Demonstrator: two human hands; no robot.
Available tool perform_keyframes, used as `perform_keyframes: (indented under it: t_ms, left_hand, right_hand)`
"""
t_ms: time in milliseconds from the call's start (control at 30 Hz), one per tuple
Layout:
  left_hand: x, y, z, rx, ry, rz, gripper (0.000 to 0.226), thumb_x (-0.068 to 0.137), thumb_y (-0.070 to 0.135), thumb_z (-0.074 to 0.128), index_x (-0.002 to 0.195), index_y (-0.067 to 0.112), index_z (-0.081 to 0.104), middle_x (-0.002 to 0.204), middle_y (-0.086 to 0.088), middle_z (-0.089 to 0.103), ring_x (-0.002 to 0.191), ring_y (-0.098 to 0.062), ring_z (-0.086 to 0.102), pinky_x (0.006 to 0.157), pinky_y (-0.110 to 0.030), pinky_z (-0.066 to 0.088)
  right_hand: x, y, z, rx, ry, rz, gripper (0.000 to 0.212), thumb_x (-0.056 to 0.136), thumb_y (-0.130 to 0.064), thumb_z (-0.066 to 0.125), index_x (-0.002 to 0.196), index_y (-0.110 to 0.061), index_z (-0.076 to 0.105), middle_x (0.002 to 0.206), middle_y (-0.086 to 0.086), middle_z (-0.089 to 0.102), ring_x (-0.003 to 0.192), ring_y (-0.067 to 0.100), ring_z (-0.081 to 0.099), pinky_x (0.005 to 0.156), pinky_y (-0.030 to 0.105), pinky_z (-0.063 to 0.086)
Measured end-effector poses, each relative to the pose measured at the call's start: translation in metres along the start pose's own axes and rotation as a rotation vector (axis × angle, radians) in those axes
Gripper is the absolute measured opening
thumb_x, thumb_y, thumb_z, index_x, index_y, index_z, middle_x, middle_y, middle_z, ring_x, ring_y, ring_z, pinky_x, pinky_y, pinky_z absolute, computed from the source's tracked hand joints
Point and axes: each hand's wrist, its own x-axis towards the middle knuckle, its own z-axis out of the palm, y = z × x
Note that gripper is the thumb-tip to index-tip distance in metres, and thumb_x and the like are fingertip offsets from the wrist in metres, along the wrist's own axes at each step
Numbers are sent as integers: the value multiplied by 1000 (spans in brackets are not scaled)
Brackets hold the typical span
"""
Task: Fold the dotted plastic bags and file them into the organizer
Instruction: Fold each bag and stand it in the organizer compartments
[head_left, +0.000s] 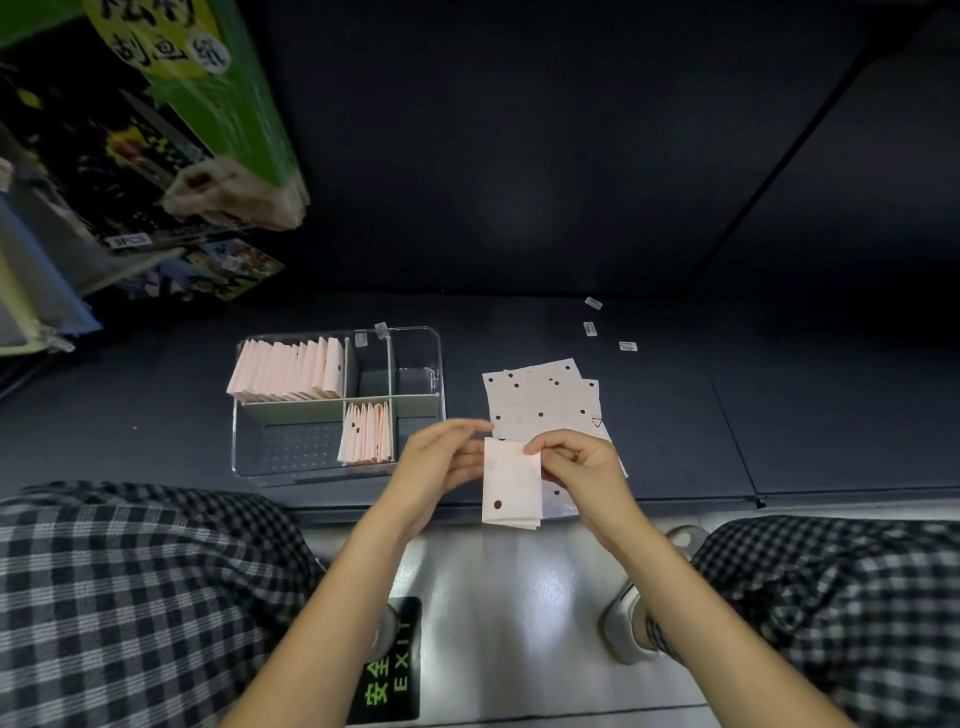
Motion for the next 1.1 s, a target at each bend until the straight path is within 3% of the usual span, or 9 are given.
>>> perform_keyframes:
  t_ms: [67,167,333,433,567,667,767,900,1100]
  left_hand:
    - [-2,-3,4,25,9,-37,25,94,25,56,89,7,72,81,-6,74,75,-14,70,63,-18,53]
    - [-2,-10,8,83,69,-24,17,89,17,63,78,7,72,69,1,70,67,-11,64,60,-18,52]
    - [2,-13,6,424,166,243,24,85,11,67,67,26,70,68,11,69,63,-3,61,63,-17,48]
    - [1,-16,8,634,180,377,18,84,18,68,69,28,72,64,20,66,63,1,60,62,-16,47]
    - [1,-16,5,606,231,428,11,84,19,69,76,22,75,67,20,68,67,0,62,65,-17,47]
    - [2,-14,1,486,217,369,11,84,15,68,77,20,74,74,10,71,69,-5,64,68,-20,50]
    - [3,-12,-7,337,108,183,4,82,8,70,80,11,73,79,-6,72,70,-13,64,69,-22,52]
    - [1,-15,-19,237,-2,-39,8,79,5,73,74,11,70,66,-1,69,60,-7,63,59,-15,50]
    - [5,-22,-37,91,206,-59,11,81,4,71,73,11,70,61,-1,69,61,-11,63,55,-13,49]
  right_hand:
    - [0,-3,1,-35,15,-25,33,85,14,50,72,-10,70,71,-2,71,70,9,67,65,16,52]
    - [-1,-5,3,-113,26,-36,37,83,15,50,69,-13,71,74,-1,72,73,12,66,70,20,53]
    - [-2,-6,8,-94,46,-50,32,89,6,47,91,-13,73,97,2,73,87,8,67,77,16,51]
    - [1,-7,15,-235,-19,-60,20,88,-8,61,85,-23,73,85,-9,73,81,0,65,73,10,47]
    - [9,-6,15,-306,-28,-35,24,85,-5,65,73,-25,72,72,-13,72,71,0,64,71,14,48]
    - [15,-9,15,-309,-23,-51,25,83,-4,67,70,-26,72,71,-12,72,69,1,64,70,15,49]
    - [20,-13,15,-343,-5,-67,30,82,-3,67,68,-29,71,68,-16,71,64,-5,61,65,8,45]
    - [31,-20,12,-325,57,-29,25,82,-6,68,71,-28,73,72,-13,72,68,-1,64,67,12,51]
    - [31,7,38,-141,21,243,8,84,-14,69,92,-11,69,81,7,68,70,13,60,72,25,50]
